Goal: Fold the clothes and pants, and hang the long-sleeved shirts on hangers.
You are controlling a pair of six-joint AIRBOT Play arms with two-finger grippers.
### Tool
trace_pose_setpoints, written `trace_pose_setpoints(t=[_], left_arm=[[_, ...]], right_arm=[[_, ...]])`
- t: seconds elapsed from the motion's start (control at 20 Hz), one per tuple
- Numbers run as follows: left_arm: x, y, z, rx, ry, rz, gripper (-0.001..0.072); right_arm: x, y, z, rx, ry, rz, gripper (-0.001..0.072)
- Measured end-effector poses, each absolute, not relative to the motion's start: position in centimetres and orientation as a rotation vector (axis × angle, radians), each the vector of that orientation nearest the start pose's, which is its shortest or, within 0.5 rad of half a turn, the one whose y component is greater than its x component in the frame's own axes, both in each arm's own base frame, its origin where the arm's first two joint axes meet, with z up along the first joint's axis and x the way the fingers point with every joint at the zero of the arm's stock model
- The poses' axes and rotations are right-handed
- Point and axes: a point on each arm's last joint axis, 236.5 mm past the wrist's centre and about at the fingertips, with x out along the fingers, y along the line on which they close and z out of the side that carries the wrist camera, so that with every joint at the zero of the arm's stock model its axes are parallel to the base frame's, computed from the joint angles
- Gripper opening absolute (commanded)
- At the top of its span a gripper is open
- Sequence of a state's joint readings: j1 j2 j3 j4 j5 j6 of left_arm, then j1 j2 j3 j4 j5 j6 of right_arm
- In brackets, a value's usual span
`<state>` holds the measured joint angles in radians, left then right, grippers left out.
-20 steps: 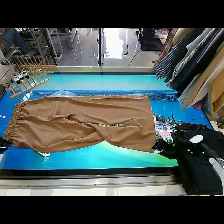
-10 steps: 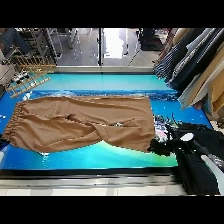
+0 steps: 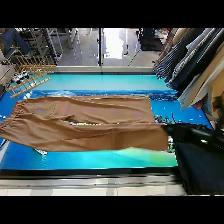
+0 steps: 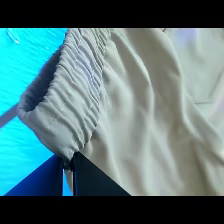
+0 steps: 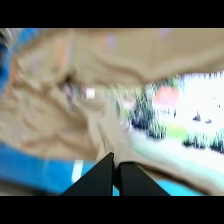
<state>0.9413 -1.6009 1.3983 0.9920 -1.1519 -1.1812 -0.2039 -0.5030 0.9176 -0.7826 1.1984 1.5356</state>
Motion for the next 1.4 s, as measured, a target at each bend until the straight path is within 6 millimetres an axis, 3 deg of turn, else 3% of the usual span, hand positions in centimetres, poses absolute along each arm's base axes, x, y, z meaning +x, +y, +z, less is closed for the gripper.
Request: trace_pose_setpoints(t=[0.1, 0.2, 0.35, 0.4, 0.45, 0.5, 0.65, 0.75, 0.85, 0.95, 1.2, 1.4], left_arm=[[35.1, 30.0, -1.0, -0.655, 1.033, 0.307, 0.0013], [33.8, 30.4, -1.8, -0.574, 1.11, 0.321, 0.0013], [32.3, 30.6, -3.3, -0.52, 1.2, 0.323, 0.0014], [32.0, 30.5, -3.9, -0.518, 1.227, 0.318, 0.0014], [31.6, 30.3, -4.5, -0.521, 1.255, 0.308, 0.0014], [31.3, 30.0, -5.0, -0.527, 1.28, 0.3, 0.0014], [30.2, 29.2, -6.4, -0.551, 1.348, 0.273, 0.0014], [29.8, 29.2, -6.7, -0.564, 1.365, 0.269, 0.0014], [29.3, 29.2, -6.9, -0.579, 1.375, 0.273, 0.0014], [28.8, 29.5, -7.0, -0.605, 1.379, 0.293, 0.0014], [27.8, 30.2, -7.1, -0.643, 1.379, 0.326, 0.0015], [27.8, 30.2, -7.0, -0.659, 1.371, 0.333, 0.0015]], right_arm=[[27.0, 8.6, 23.9, 0.603, 0.568, 0.313, 0.0022], [29.1, 6.2, 22.2, 0.622, 0.584, 0.204, 0.0023], [34.2, 2.9, 14.2, 0.677, 0.744, 0.044, 0.0049], [35.9, 2.0, 11.2, 0.697, 0.798, -0.002, 0.0193], [37.7, 0.9, 8.1, 0.715, 0.837, -0.05, 0.0416], [38.9, 0.1, 5.2, 0.723, 0.885, -0.089, 0.0553], [40.3, -1.6, -1.3, 0.721, 1.018, -0.149, 0.0522], [38.6, -2.2, -3.8, 0.697, 1.117, -0.145, 0.0484], [35.3, -2.5, -5.1, 0.69, 1.209, -0.132, 0.0427], [31.4, -2.8, -5.3, 0.705, 1.255, -0.131, 0.0433], [21.5, 0.3, -5.4, 0.817, 1.405, -0.06, 0.0438], [18.0, 1.3, -6.3, 0.911, 1.471, -0.067, 0.0434]])
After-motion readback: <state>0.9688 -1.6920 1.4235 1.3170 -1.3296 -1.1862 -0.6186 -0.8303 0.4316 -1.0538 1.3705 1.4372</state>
